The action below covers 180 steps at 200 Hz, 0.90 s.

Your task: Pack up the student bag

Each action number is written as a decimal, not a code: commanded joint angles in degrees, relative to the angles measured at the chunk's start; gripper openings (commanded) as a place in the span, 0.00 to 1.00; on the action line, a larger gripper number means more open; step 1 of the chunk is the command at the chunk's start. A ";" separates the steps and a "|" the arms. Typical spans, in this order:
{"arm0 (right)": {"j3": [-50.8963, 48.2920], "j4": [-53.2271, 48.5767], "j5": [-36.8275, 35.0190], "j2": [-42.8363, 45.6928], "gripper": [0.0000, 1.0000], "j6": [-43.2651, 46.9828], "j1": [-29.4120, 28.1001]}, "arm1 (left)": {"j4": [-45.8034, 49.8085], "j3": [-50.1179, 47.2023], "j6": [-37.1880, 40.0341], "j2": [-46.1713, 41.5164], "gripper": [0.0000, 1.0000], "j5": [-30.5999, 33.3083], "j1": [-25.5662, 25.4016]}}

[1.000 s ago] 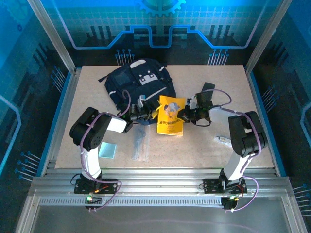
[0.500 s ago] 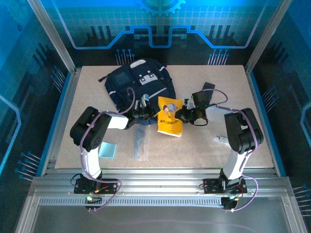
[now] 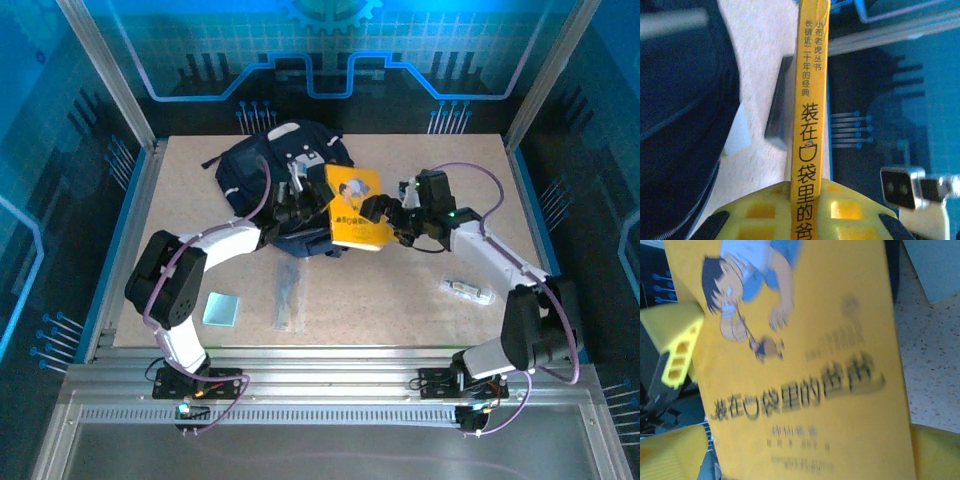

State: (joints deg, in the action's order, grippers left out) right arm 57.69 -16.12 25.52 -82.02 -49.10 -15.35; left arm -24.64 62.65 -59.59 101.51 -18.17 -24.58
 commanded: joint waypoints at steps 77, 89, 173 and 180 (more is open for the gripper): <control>-15.60 42.78 -13.51 3.25 1.00 -36.35 -12.58 | -15.66 -0.34 -8.18 -1.86 0.00 20.63 0.85; -15.43 47.75 -13.94 0.31 1.00 -38.40 -13.50 | -17.09 -1.32 -8.87 -2.37 0.00 21.63 0.27; -11.80 75.72 -19.18 -17.40 0.90 -48.61 -16.39 | -22.73 -6.98 -13.27 -4.99 0.00 23.10 -1.46; -12.24 75.81 -20.10 -17.21 0.80 -48.32 -16.12 | -22.69 -7.41 -13.22 -5.40 0.00 23.23 -1.61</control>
State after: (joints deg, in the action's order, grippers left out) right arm 46.26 49.19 11.55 -98.43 -94.30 -31.22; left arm -39.46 56.36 -70.98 100.77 3.29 -25.87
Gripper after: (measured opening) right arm 0.934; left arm 0.129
